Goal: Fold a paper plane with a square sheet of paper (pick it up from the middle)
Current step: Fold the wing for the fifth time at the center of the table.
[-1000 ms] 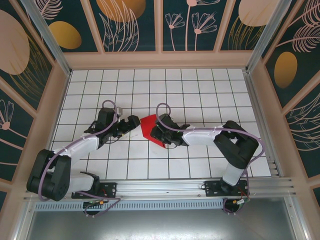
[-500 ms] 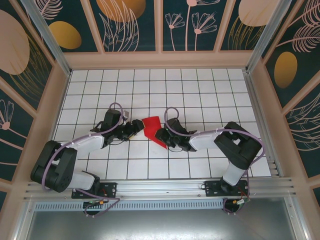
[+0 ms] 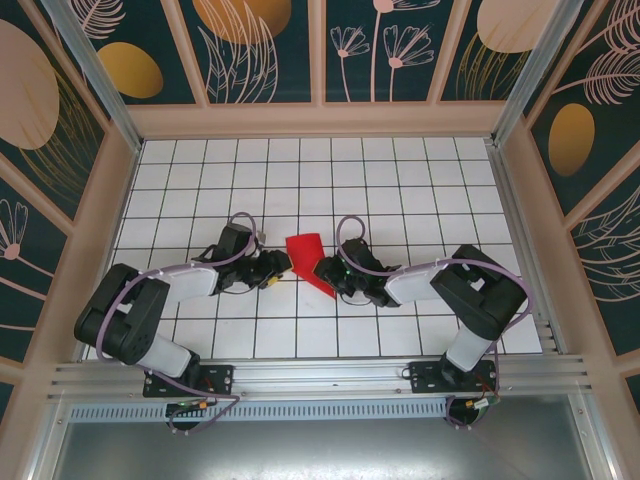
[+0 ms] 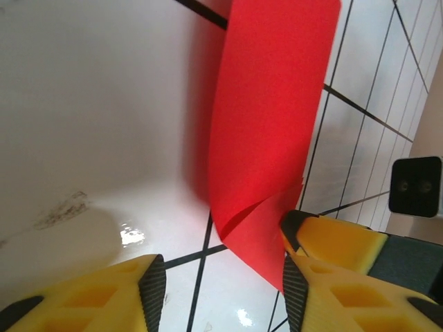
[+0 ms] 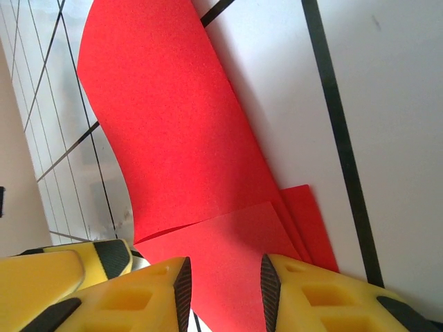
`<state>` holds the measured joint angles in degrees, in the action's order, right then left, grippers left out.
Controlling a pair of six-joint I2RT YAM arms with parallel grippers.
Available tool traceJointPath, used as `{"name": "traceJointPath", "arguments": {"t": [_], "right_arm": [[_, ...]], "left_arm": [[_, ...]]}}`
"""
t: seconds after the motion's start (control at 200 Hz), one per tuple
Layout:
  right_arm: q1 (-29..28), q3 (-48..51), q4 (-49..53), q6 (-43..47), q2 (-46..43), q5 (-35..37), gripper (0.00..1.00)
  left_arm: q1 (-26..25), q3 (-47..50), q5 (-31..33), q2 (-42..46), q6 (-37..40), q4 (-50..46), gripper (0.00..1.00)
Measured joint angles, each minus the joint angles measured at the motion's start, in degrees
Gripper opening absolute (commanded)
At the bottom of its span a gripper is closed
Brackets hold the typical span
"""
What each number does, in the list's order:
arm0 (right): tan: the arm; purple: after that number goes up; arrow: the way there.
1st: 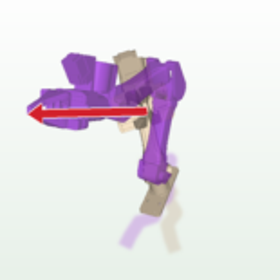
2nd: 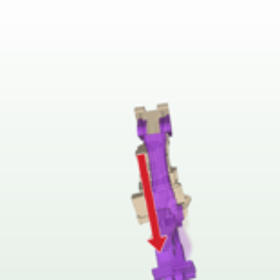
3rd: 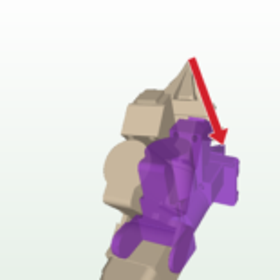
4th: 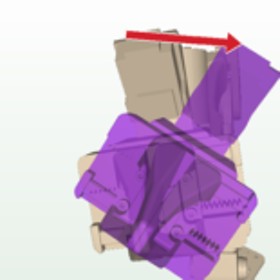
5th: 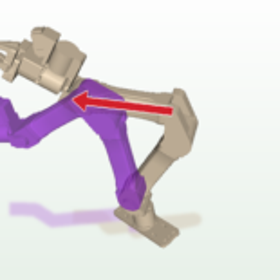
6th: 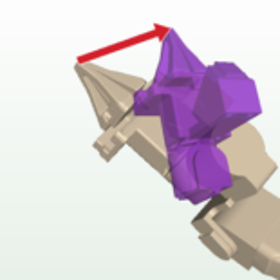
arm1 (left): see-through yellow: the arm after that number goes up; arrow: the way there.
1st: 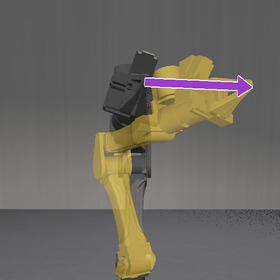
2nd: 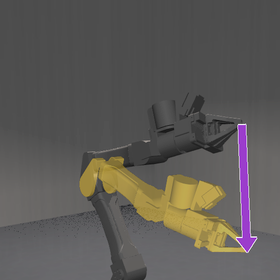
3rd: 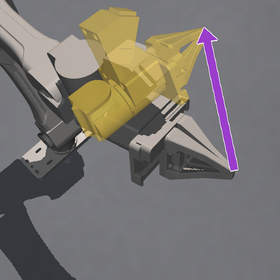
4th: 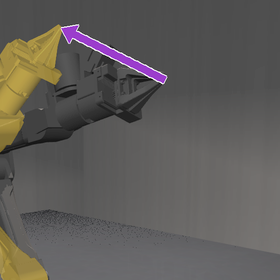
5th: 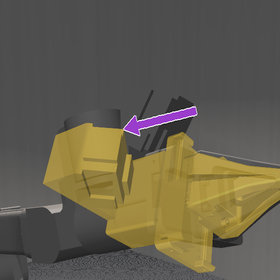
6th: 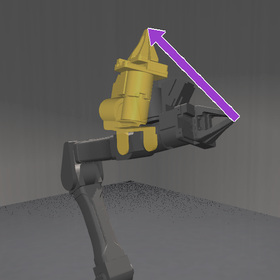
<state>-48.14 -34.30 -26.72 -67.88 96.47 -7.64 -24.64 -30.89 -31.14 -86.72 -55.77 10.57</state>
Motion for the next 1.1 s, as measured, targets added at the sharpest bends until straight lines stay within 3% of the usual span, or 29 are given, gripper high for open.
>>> {"name": "traceJointPath", "arguments": {"t": [0.505, 1.101], "right_arm": [[0.1, 0.3, -0.5, 0.0, 0.0, -0.4, 0.34], [0.2, 0.6, -1.2, 0.4, 0.0, -1.1, 0.35]], "left_arm": [[-0.7, -0.1, -2.4, -3.3, -1.1, 3.6, 0.33], [-1.2, -0.5, -7.1, -6.9, -3.1, 9.9, 0.27]]}}
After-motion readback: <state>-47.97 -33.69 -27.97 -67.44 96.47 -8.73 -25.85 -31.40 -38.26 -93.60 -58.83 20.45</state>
